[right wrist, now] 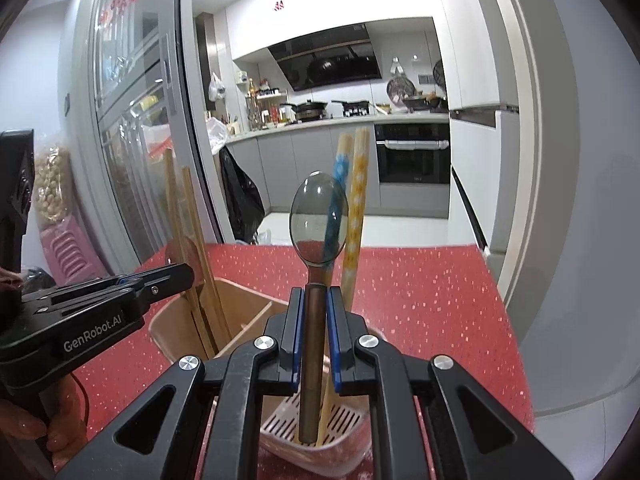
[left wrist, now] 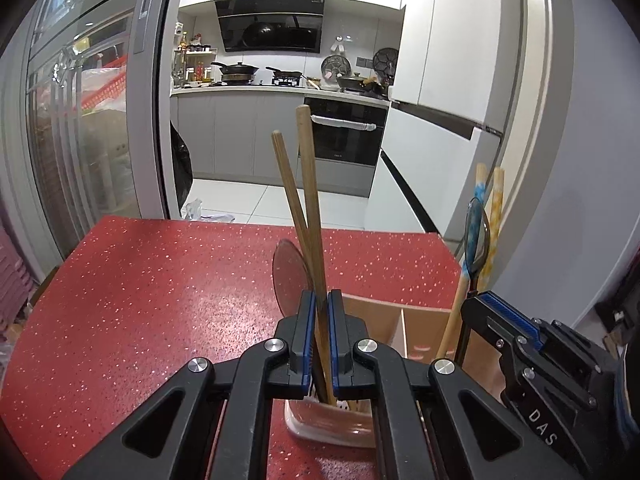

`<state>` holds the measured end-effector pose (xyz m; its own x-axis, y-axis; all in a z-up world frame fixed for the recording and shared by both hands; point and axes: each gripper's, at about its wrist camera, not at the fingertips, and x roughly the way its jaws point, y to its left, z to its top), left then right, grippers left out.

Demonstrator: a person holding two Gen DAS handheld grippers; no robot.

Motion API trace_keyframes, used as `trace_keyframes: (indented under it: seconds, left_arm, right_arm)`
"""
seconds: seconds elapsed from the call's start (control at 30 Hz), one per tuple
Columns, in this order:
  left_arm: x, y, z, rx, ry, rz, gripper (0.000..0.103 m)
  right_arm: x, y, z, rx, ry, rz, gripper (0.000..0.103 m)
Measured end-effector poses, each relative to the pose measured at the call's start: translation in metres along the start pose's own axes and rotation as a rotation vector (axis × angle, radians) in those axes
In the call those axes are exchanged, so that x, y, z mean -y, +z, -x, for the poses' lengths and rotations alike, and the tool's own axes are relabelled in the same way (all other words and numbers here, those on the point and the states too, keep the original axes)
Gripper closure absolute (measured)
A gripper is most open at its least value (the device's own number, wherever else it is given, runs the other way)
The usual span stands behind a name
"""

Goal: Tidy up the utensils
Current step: 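Lower the spoon and chopstick into the holder and open both grippers, then move both grippers back down to the remaining spoons and chopstick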

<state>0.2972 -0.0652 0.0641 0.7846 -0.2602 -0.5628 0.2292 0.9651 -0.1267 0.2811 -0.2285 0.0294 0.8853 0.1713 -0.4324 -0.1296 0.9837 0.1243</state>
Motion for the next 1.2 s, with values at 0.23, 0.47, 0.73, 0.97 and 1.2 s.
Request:
trace_keyframes:
  seconds: [0.23, 0.47, 0.73, 0.97, 1.2]
  left_arm:
    - [-0.004, -0.005, 0.001, -0.019, 0.004, 0.008, 0.071]
    - [-0.013, -0.009, 0.008, -0.03, 0.037, 0.026, 0.071]
    - [-0.025, -0.02, 0.025, -0.061, 0.063, 0.05, 0.071]
    - [-0.032, -0.043, 0.047, -0.09, 0.081, 0.067, 0.071]
    - [-0.048, -0.078, 0.07, -0.138, 0.096, 0.094, 0.071]
  right_arm:
    - [0.004, -0.001, -0.005, -0.05, 0.02, -0.021, 0.091]
    - [0.008, 0.0, 0.003, -0.068, 0.042, -0.061, 0.088]
    - [0.002, 0.003, 0.028, -0.061, 0.062, -0.066, 0.06]
    - [-0.019, -0.006, 0.051, -0.098, 0.098, -0.04, 0.038]
    - [-0.028, -0.026, 0.07, -0.156, 0.107, -0.027, 0.028]
